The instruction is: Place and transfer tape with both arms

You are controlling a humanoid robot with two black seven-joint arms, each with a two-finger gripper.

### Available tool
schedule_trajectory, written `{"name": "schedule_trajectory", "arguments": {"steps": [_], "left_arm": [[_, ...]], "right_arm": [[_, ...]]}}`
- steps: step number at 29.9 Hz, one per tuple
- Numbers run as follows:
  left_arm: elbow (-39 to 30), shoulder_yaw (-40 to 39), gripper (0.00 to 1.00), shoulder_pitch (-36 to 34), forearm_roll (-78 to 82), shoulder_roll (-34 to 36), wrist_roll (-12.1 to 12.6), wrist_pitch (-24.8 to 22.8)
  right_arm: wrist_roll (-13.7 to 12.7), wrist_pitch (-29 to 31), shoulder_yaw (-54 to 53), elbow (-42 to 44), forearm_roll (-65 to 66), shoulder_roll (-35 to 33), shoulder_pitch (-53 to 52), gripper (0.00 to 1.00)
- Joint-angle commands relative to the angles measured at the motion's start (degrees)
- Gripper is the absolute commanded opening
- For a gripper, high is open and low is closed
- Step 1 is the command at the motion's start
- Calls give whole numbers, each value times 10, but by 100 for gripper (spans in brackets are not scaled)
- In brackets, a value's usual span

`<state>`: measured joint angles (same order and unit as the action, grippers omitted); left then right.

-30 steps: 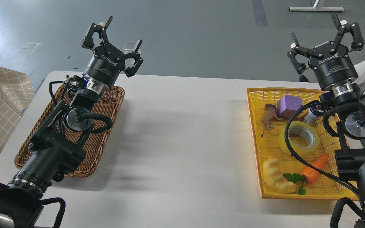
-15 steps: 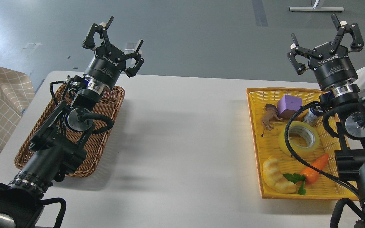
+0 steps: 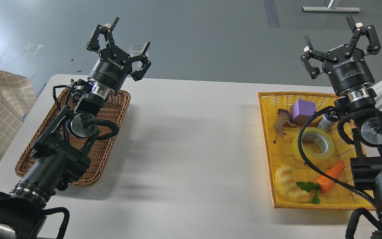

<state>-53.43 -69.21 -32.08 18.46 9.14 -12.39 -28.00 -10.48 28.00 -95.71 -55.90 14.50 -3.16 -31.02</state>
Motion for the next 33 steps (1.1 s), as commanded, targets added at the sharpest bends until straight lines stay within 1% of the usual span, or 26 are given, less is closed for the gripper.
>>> {"name": "schedule_trajectory", "arguments": {"steps": [1,33], "left_arm": [[0,0,98,-1,0,1,0,0],[0,-2,98,0,0,-2,0,0]], "right_arm": [[0,0,0,-1,0,0,0,99],[3,0,-1,1,0,4,0,99]]}}
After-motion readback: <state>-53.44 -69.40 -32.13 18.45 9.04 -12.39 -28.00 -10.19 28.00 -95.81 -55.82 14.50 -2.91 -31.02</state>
